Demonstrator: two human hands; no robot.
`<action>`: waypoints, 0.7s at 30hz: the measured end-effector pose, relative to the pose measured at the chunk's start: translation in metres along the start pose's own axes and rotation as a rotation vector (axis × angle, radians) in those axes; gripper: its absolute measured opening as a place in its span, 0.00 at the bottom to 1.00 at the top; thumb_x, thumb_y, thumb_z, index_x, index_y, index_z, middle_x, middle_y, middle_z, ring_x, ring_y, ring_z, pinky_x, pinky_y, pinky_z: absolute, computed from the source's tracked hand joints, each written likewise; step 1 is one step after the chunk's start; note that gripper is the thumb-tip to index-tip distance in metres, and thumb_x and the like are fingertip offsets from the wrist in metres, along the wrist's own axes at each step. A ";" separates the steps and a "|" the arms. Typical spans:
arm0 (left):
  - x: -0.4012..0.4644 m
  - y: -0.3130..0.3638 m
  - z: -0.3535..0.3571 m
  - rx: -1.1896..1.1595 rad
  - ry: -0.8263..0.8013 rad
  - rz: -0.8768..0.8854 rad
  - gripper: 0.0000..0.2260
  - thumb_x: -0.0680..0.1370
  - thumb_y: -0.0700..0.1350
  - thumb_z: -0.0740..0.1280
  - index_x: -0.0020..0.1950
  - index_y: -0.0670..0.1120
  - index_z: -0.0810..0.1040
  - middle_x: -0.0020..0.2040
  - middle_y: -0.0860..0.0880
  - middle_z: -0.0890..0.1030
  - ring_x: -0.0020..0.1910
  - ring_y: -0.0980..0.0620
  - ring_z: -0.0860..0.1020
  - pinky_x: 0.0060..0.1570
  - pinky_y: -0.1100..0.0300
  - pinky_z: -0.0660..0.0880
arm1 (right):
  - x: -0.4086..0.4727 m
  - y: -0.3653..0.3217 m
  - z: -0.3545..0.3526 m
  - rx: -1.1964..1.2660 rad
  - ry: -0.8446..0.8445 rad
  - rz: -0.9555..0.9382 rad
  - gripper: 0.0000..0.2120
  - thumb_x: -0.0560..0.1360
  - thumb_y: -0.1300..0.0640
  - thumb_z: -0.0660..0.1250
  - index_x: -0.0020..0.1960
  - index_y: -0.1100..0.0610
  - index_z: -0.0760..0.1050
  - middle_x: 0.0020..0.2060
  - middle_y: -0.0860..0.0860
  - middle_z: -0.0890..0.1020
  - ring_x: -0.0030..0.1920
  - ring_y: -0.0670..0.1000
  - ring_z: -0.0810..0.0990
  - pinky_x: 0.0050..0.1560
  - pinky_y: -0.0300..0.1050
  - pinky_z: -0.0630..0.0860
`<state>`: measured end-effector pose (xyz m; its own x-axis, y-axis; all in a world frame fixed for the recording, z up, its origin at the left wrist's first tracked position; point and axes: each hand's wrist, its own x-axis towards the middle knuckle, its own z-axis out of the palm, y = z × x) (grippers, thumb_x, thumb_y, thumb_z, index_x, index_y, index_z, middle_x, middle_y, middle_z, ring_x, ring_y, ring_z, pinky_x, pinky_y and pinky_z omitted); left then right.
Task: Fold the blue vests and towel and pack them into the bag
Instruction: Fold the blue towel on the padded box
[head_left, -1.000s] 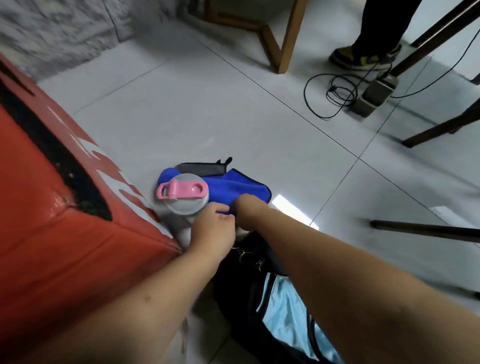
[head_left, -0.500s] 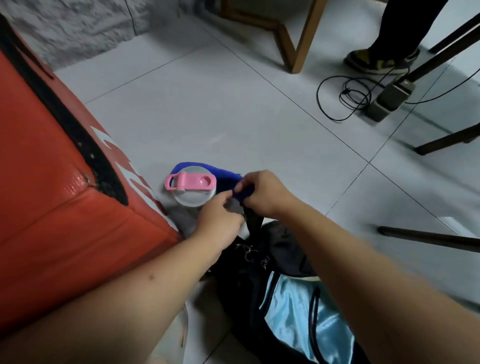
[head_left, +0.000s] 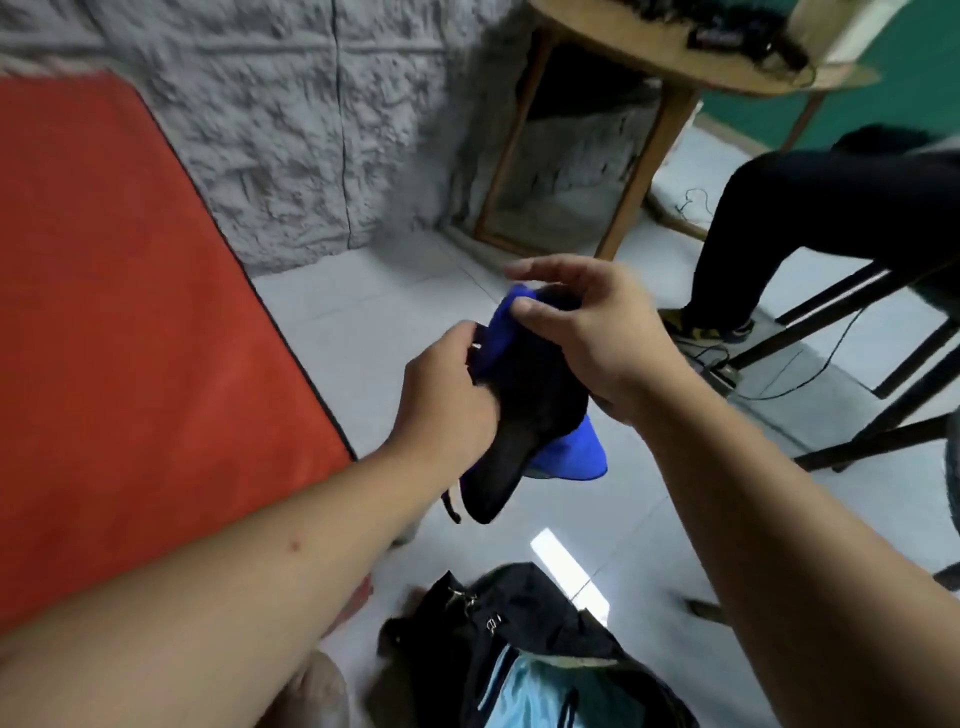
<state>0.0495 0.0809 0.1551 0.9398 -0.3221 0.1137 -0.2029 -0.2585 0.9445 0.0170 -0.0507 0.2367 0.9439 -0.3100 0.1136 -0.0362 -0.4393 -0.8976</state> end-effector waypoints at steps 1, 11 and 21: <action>0.004 0.016 -0.017 0.016 0.045 0.041 0.08 0.73 0.36 0.66 0.44 0.50 0.75 0.37 0.54 0.80 0.34 0.56 0.75 0.30 0.69 0.67 | 0.004 -0.026 -0.002 0.004 0.002 -0.041 0.13 0.74 0.64 0.74 0.57 0.53 0.85 0.38 0.50 0.85 0.38 0.46 0.82 0.48 0.45 0.81; 0.027 0.093 -0.309 0.474 0.549 0.219 0.15 0.69 0.32 0.63 0.46 0.50 0.81 0.41 0.52 0.81 0.44 0.48 0.80 0.44 0.61 0.72 | 0.037 -0.253 0.046 -0.535 -0.374 -0.344 0.30 0.68 0.70 0.75 0.66 0.48 0.80 0.46 0.39 0.85 0.41 0.35 0.82 0.40 0.26 0.74; -0.101 0.055 -0.543 0.802 0.777 0.255 0.22 0.69 0.35 0.57 0.56 0.44 0.85 0.54 0.44 0.85 0.54 0.44 0.81 0.59 0.54 0.76 | -0.014 -0.265 0.236 -0.506 0.226 -0.896 0.19 0.66 0.65 0.70 0.53 0.52 0.87 0.44 0.50 0.88 0.44 0.61 0.82 0.41 0.49 0.80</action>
<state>0.0924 0.5936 0.3628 0.7052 0.1291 0.6971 -0.2666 -0.8628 0.4296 0.0913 0.2692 0.3726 0.6124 0.1749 0.7710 0.4623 -0.8703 -0.1698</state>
